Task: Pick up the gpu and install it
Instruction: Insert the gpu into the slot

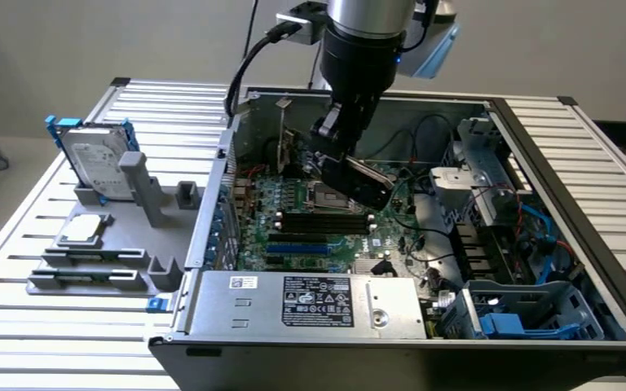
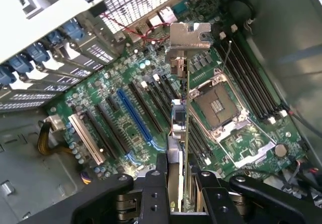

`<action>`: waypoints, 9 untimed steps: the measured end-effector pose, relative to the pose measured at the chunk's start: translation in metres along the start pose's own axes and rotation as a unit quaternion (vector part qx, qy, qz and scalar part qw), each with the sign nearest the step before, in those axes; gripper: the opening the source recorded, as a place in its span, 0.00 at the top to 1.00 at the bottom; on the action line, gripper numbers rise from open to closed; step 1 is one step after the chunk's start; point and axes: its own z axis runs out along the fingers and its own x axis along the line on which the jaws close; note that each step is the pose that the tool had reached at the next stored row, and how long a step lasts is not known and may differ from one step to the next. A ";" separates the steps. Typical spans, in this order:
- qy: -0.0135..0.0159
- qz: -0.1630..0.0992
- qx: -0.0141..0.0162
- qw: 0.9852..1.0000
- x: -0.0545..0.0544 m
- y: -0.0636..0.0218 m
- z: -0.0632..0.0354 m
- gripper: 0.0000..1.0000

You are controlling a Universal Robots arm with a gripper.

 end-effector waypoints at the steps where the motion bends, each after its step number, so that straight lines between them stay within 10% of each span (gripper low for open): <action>1: 0.000 -0.009 0.000 1.000 0.000 0.0000 0.0006 0.74; 9: 0.004 -0.082 -0.001 0.997 0.000 -0.0003 0.0056 0.74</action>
